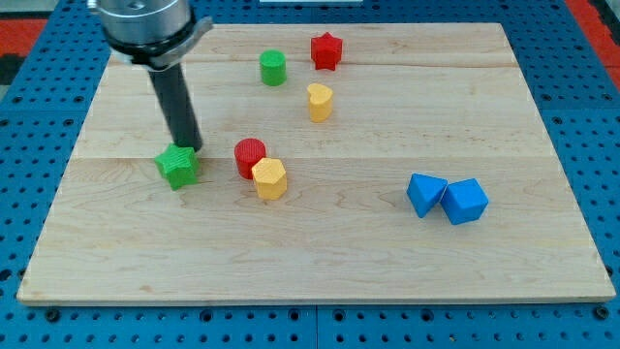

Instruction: Move the green star towards below the red circle

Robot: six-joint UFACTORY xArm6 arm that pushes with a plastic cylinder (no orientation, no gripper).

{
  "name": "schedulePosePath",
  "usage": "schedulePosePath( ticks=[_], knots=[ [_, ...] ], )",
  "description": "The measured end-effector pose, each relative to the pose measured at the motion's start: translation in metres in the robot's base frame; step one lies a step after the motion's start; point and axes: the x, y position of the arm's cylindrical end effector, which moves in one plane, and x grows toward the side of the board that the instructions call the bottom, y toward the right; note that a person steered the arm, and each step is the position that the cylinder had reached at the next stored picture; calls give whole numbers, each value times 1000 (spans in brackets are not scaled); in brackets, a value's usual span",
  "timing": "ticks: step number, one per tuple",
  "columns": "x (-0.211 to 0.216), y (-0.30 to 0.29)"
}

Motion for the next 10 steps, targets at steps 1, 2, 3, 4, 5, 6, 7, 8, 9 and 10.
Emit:
schedulePosePath(
  ticks=[1, 2, 3, 4, 5, 6, 7, 8, 9, 10],
  knots=[
    [-12, -94],
    [9, -133],
    [23, -93],
    [23, -50],
    [23, -27],
    [23, -13],
    [32, -44],
    [33, -36],
    [33, 44],
    [43, 104]
  ],
)
